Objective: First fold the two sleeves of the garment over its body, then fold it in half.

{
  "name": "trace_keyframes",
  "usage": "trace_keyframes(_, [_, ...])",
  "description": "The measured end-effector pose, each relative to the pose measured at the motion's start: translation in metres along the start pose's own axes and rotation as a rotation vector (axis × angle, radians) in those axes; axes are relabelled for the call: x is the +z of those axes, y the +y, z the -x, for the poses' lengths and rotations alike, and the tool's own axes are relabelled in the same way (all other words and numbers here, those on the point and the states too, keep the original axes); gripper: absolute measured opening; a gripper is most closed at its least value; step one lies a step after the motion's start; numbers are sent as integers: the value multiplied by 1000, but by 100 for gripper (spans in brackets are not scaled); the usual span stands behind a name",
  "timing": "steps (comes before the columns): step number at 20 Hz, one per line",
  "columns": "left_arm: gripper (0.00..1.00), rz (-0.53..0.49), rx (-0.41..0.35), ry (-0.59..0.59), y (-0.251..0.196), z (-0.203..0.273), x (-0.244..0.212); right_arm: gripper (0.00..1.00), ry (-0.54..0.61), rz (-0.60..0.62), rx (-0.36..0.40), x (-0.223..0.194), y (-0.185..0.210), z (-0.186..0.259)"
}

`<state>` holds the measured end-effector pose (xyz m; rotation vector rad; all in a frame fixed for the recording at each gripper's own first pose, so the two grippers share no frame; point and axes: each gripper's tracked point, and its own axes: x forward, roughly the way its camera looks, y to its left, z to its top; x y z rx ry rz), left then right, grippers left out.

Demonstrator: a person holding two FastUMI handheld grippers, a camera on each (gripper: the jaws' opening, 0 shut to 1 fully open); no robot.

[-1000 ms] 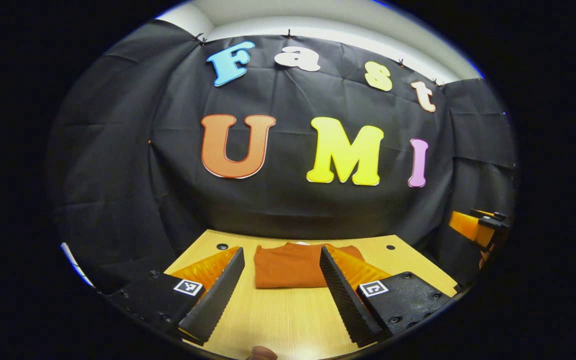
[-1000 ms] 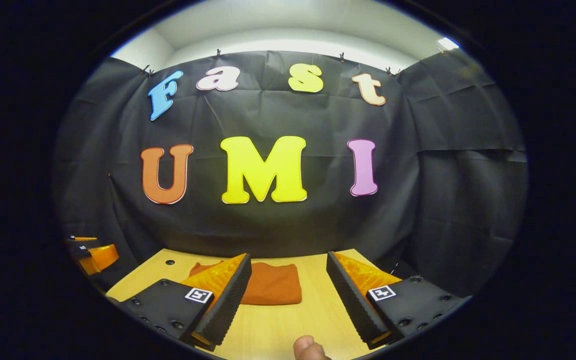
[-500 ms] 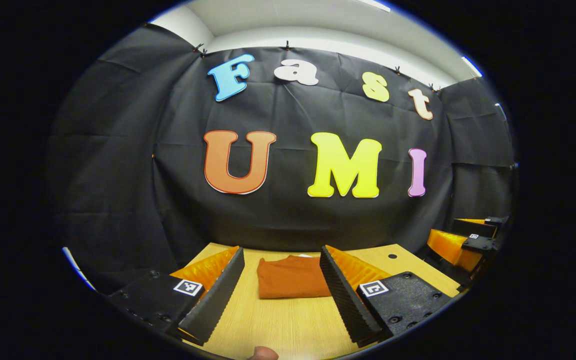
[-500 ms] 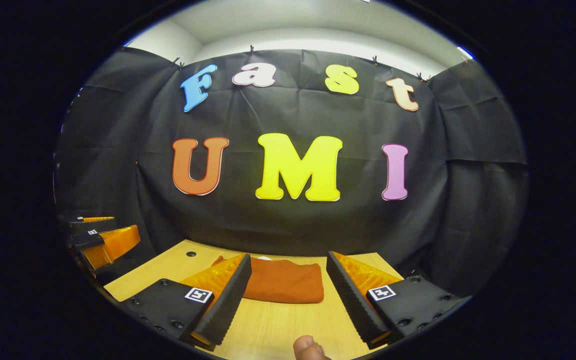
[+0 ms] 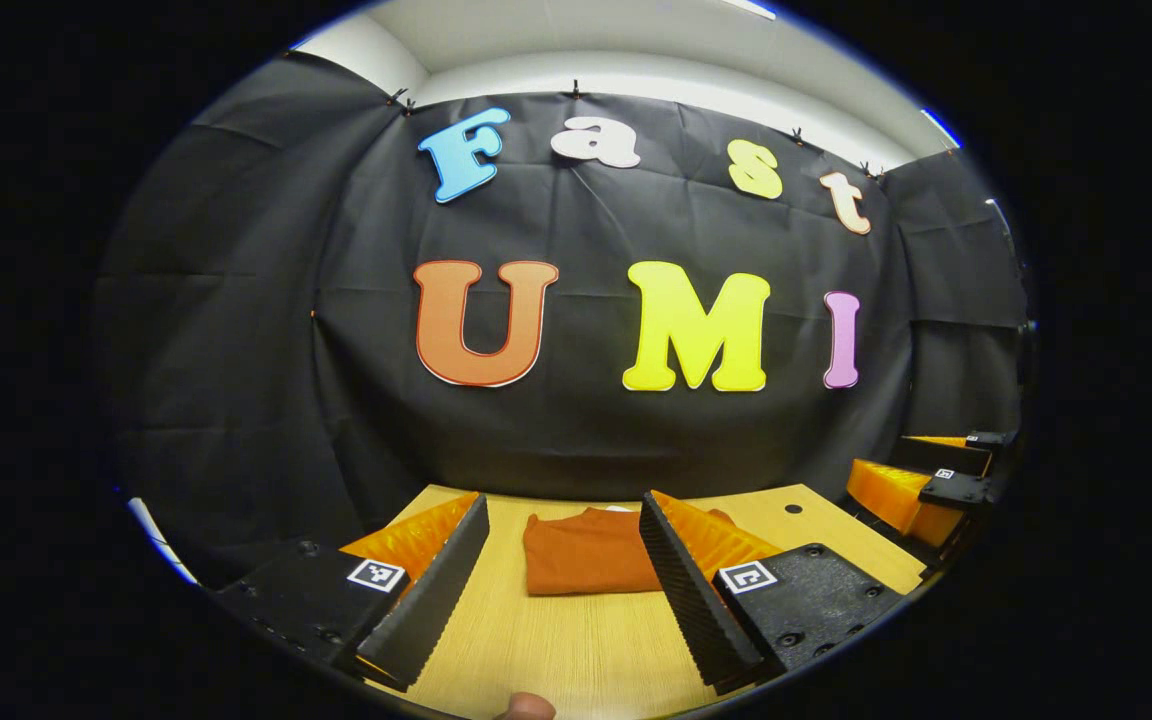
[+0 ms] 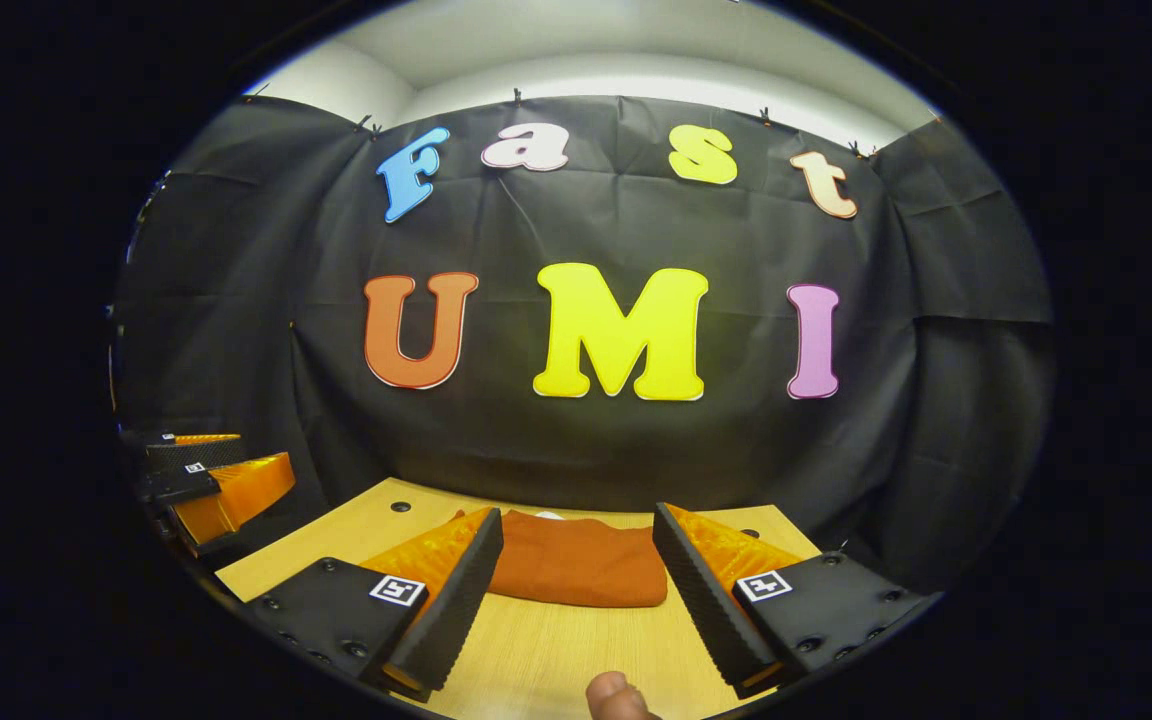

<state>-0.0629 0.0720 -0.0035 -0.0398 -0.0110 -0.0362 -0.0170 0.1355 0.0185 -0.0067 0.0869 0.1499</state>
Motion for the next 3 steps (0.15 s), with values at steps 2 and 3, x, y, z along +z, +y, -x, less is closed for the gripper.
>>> trace_keyframes(2, [98,-1,6,7,0,-2,-2,96,1,3,5,0,0,-1])
trace_keyframes(3, [98,0,5,9,-1,-2,-2,96,0,1,7,0,-1,0])
